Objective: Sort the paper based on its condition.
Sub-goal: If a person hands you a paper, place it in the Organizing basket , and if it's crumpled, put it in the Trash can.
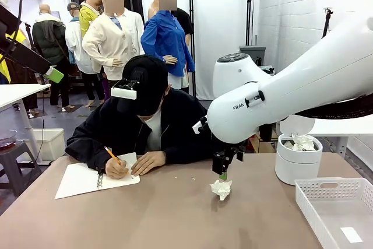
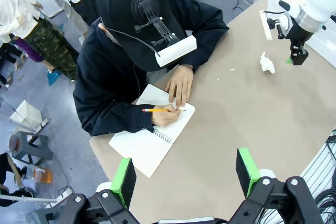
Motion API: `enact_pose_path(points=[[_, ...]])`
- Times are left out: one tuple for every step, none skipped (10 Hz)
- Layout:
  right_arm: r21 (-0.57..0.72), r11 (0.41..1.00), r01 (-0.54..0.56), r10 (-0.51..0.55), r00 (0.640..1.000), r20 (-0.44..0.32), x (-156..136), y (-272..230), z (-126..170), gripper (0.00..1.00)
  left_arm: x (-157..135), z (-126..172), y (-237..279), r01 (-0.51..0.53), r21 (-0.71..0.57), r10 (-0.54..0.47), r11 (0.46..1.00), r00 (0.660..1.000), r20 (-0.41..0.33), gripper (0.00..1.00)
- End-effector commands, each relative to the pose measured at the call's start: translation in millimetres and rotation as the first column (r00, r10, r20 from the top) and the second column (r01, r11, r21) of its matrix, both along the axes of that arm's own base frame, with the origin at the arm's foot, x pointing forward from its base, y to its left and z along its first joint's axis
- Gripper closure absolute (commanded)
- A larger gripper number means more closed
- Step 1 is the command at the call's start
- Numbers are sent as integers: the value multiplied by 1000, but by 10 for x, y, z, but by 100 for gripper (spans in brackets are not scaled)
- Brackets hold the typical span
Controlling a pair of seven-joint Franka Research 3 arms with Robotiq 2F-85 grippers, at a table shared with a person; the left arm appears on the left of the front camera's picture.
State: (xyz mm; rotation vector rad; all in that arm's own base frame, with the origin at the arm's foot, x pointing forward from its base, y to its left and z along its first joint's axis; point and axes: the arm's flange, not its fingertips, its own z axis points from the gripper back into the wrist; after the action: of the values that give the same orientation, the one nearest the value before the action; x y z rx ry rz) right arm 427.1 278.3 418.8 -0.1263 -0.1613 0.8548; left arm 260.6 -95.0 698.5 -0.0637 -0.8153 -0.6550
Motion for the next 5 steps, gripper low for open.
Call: enact_pose_path(points=[[-13,999,-34,34,999,-5,-112,26,151,0,-2,3,6,-2,-1,2,1000,1000,1,0],[-13,999,-34,34,999,-5,-112,26,151,0,-2,3,6,-2,-1,2,1000,1000,1,0],[-13,999,-34,34,999,-5,-112,26,151,0,-2,3,6,-2,-1,2,1000,1000,1,0],[-7,1000,-14,14,1000,4,-69,37,87,0,-2,3,6,-2,-1,2,1000,1000,1,0],[16,999,35,-35,999,-26,28,196,-103,0,-2,3,6,-2,-1,2,1000,1000,1,0]])
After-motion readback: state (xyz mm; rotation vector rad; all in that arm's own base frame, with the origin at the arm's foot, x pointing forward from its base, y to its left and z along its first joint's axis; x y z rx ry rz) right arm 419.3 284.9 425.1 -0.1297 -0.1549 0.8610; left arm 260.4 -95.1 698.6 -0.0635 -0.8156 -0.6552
